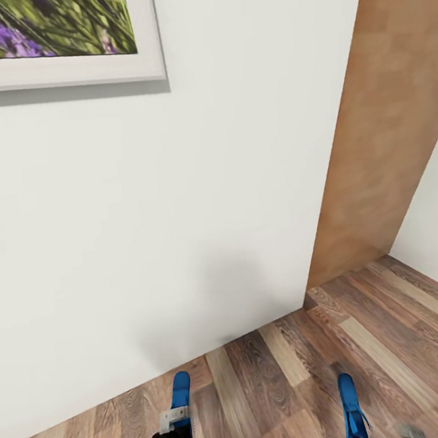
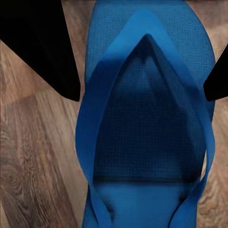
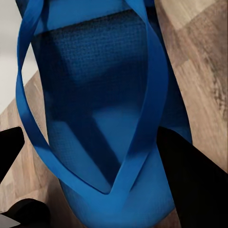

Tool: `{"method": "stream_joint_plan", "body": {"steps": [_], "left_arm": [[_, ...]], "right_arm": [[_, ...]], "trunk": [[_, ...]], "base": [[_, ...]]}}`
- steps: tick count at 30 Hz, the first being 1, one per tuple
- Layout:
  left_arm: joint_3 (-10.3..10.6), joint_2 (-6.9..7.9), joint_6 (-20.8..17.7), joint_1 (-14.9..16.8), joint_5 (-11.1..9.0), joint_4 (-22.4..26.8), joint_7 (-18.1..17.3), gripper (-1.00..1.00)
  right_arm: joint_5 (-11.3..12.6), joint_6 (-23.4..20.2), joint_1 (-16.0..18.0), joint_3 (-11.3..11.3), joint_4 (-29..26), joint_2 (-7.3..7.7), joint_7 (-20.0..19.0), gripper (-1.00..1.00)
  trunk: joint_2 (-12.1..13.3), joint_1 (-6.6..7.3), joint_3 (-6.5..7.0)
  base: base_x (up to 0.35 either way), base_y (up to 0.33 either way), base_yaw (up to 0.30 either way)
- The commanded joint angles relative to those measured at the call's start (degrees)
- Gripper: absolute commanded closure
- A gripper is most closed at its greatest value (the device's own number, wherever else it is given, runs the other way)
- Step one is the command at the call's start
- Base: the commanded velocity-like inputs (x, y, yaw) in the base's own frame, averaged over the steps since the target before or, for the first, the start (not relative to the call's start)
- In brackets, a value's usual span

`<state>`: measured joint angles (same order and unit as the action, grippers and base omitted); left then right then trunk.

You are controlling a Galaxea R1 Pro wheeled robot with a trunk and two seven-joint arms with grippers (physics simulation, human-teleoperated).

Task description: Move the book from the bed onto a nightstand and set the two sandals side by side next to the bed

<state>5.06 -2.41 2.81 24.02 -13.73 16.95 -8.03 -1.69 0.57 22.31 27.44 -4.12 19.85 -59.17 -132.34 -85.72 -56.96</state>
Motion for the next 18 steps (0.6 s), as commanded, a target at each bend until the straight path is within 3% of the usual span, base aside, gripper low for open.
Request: {"method": "stream_joint_plan", "body": {"steps": [1, 18], "left_arm": [[0.48, 0.03, 0.26, 0.06, -0.59, -0.09, 0.03, 1.0], [0.48, 0.03, 0.26, 0.06, -0.59, -0.09, 0.03, 1.0]], "right_arm": [[-0.16, 0.05, 0.01, 0.25, 0.0, 0.02, -0.19, 1.0], [-0.16, 0.05, 0.01, 0.25, -0.01, 0.02, -0.2, 1.0]], "trunk": [[-0.02, 0.01, -0.05], [-0.02, 0.01, -0.05]], "base": [[0.0, 0.0, 0.293], [0.0, 0.0, 0.293]]}}
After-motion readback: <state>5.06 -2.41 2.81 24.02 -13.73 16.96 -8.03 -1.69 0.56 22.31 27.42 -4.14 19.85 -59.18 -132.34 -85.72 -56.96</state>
